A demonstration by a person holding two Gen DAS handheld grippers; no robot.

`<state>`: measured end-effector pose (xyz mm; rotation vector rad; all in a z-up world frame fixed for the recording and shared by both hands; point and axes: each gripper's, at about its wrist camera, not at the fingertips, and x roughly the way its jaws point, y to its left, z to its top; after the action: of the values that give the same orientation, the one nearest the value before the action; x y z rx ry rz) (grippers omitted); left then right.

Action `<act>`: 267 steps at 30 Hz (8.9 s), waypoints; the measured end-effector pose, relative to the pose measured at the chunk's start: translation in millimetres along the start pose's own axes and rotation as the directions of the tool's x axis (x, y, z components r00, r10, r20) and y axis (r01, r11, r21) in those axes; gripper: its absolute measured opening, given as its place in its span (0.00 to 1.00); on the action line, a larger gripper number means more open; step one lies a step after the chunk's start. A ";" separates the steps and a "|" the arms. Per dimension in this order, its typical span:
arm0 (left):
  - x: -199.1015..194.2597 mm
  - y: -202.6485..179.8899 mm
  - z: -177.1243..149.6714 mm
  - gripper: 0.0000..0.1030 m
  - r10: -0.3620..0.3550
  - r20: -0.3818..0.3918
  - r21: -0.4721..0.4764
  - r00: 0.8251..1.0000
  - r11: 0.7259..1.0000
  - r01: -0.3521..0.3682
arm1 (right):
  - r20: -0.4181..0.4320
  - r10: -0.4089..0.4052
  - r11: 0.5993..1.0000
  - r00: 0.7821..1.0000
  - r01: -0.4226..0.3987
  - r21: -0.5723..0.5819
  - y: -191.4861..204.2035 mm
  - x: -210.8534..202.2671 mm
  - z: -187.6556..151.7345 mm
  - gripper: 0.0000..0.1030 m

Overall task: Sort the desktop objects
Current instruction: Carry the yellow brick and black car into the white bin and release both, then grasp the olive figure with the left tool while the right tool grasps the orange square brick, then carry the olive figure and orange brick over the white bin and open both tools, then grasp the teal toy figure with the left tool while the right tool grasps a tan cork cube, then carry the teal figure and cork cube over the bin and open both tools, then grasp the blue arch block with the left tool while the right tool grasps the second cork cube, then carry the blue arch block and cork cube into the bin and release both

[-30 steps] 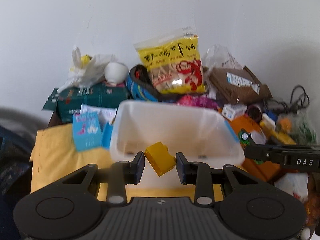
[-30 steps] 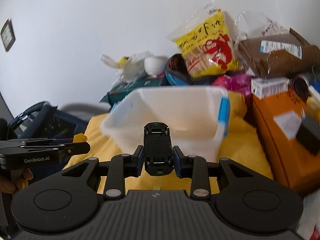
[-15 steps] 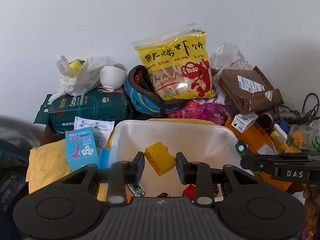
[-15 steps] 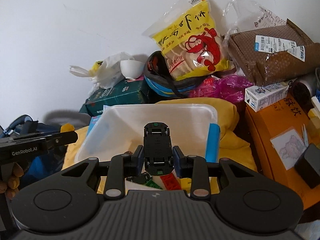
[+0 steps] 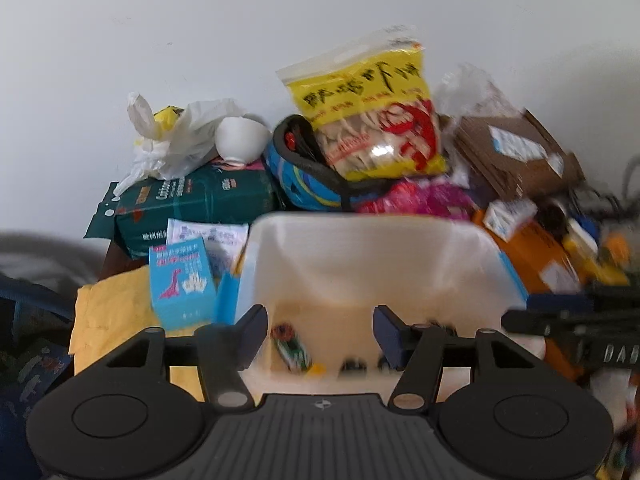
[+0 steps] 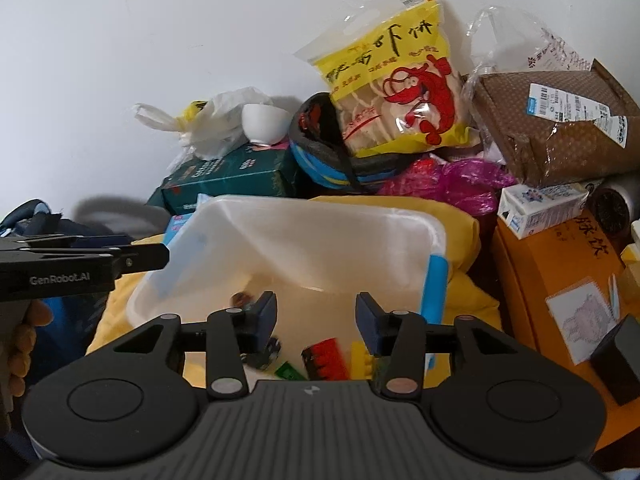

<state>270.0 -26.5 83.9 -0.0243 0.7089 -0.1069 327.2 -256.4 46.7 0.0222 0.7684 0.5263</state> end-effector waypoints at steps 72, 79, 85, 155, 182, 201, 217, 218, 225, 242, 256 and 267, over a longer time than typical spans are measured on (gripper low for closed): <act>-40.9 5.2 2.0 0.26 -0.027 0.070 -0.035 0.997 0.999 0.029 | 0.156 0.063 0.998 0.986 -0.058 -0.033 12.6 -74.1 -27.6 0.45; -20.6 4.6 34.1 0.26 -0.026 0.047 -0.029 0.999 0.999 0.028 | 0.104 0.046 0.999 0.993 -0.045 -0.019 3.1 -50.4 0.2 0.45; -1.3 3.9 48.4 0.26 -0.045 -0.018 -0.041 0.999 0.998 0.044 | 0.041 0.021 1.000 0.999 -0.021 0.003 -5.9 -23.7 15.4 0.45; -3.4 -30.5 -206.7 0.45 -0.159 -0.239 -0.022 0.958 0.987 0.158 | -0.181 0.056 0.997 0.982 -0.045 0.061 -7.9 -16.0 -197.6 0.36; -57.0 -10.6 -45.5 0.24 -0.119 0.052 0.017 0.992 0.993 0.118 | 0.100 0.066 0.998 0.993 -0.065 -0.019 9.9 -55.3 -89.1 0.36; 8.4 3.0 57.3 0.25 -0.097 -0.064 -0.049 0.993 0.994 0.094 | -0.005 0.024 1.000 1.000 -0.024 0.007 -2.9 -10.8 28.2 0.36; 4.3 4.9 24.7 0.56 -0.038 -0.016 0.025 0.999 0.999 0.039 | -0.019 -0.021 0.999 1.000 0.020 -0.036 -8.5 -0.2 23.7 0.48; -1.2 6.4 13.1 0.56 -0.046 -0.002 0.031 0.999 0.998 0.046 | -0.008 -0.015 0.999 1.000 0.014 -0.040 -7.9 -4.5 20.1 0.48; -25.1 14.2 -100.3 0.56 -0.074 -0.024 0.064 0.997 0.995 0.075 | 0.094 0.065 0.991 0.993 -0.053 -0.124 0.8 -44.7 -47.3 0.54; 8.0 -5.2 -201.2 0.55 -0.095 -0.197 0.113 0.976 0.986 0.119 | -0.193 -0.049 0.977 0.980 0.007 -0.214 -11.5 39.4 -151.6 0.57; -22.5 16.8 -178.2 0.40 -0.101 -0.105 -0.008 0.989 0.995 0.101 | -0.183 0.001 0.975 0.983 -0.042 -0.218 -2.2 31.3 -152.2 0.39; -48.0 4.4 -83.3 0.40 -0.138 0.028 -0.010 0.990 0.990 0.139 | 0.013 0.080 0.994 0.997 -0.079 -0.070 2.4 -32.0 -99.5 0.39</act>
<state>180.0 -15.8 51.5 -0.0861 0.6799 -0.2351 240.6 -285.9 -4.0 -0.0071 0.7353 0.6271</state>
